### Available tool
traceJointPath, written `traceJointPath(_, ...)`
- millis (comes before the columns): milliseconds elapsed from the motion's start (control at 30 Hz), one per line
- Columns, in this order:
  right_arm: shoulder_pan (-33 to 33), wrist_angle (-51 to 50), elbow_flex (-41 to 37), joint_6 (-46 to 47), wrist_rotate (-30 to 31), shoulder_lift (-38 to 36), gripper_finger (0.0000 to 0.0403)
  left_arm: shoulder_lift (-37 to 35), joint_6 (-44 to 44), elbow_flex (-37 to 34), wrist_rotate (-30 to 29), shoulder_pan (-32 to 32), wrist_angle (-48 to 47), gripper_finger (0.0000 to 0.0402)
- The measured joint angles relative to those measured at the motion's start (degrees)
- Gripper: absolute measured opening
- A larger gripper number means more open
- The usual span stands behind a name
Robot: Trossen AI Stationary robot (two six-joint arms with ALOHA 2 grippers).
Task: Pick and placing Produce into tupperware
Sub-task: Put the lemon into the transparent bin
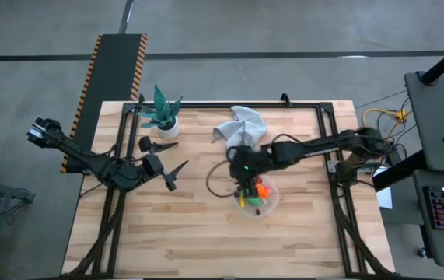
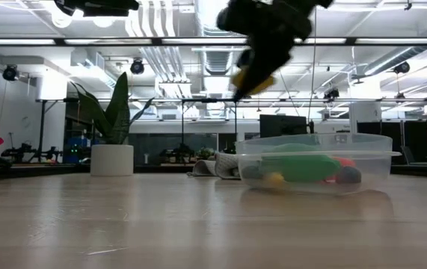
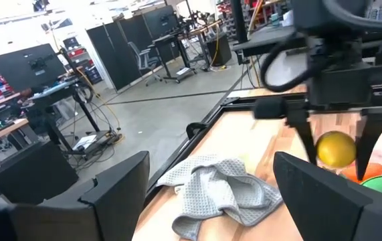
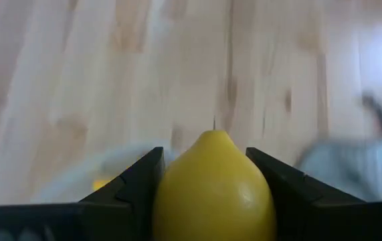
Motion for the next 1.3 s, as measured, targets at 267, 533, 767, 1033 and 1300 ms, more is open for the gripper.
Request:
traceJointPath(267,4.2,3.3,-15.9,12.4,6.7,-7.4,0.0184,-0.4,1.4,0.3,0.0,0.1,0.2,0.0301)
traceJointPath(533,9.8,4.9,-25.4,24.2,7.9,-13.5,0.0184,-0.5,1.4,0.3,0.0,0.0,0.3,0.0301)
traceJointPath(767,15.2,10.4,-28.6,27.2,8.4,-13.9,0.0184,-0.5,1.4,0.3,0.0,0.1,0.4,0.0301)
traceJointPath(1033,15.7,12.9,-30.1,27.1,8.5,-10.3,0.0184,-0.4,1.4,0.8,0.0,0.1,0.7,0.0301)
traceJointPath(1300,15.7,14.4,-30.2,27.0,8.3,-8.7,0.0214,-0.3,1.4,0.8,0.0,0.0,0.6,0.0301)
